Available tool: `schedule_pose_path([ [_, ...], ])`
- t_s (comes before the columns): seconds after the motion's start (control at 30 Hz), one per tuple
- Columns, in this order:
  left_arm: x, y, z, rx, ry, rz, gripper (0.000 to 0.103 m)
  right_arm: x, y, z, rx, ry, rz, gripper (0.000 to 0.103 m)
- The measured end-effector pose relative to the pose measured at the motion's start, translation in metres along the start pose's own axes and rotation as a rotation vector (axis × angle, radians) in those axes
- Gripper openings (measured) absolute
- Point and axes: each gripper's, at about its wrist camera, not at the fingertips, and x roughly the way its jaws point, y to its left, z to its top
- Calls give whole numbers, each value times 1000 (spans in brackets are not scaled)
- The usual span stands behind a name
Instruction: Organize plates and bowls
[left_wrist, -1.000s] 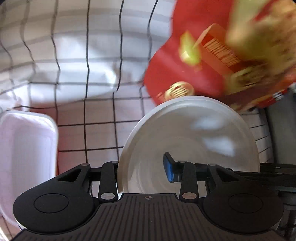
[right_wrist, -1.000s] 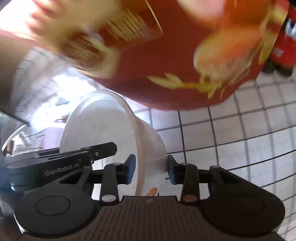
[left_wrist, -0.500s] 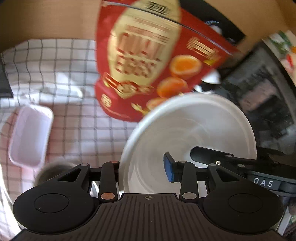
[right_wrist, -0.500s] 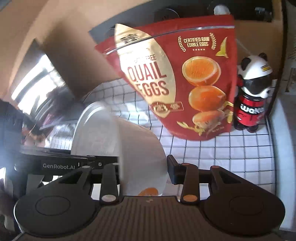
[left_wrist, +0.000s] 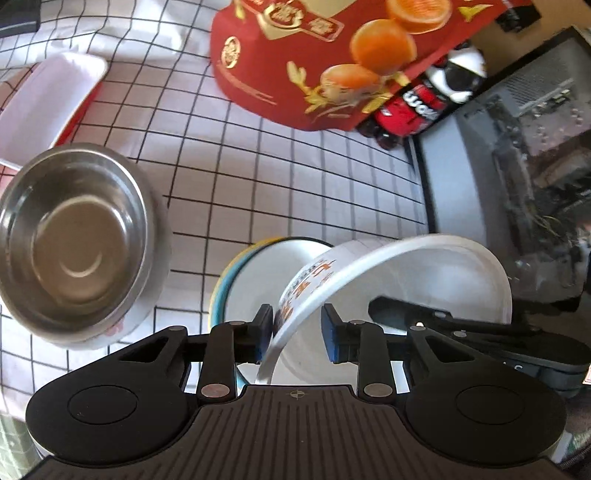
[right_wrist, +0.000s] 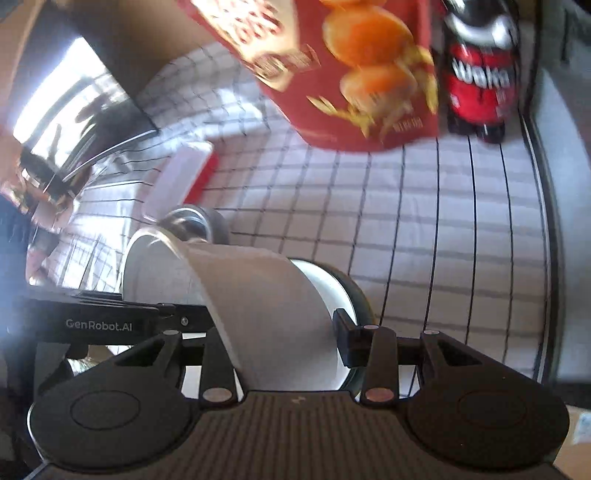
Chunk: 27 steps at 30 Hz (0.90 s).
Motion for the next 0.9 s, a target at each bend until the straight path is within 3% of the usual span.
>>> schedule_pose_path([
  [0.3,18,15,2,34,31,-21,22,26,-7,-7,113,-23,-40,38],
  [0.47,15,23,6,39,47,-42,22,25,2,-10,106,-57,-62,38],
  [0.63,19,27,7,48,76,-78,23,26,2,-10,78,-105,-151,38],
  [0.73,18,29,8,57,64,-70,24,29,-5,-12,93,-94,-142,38],
  [0.83,12,28,8,76,32,-44,34,32,-13,-14,114,-87,-142,38],
  [0.9,8,29,8,82,16,-44,31,34,-15,-15,124,-84,-144,38],
])
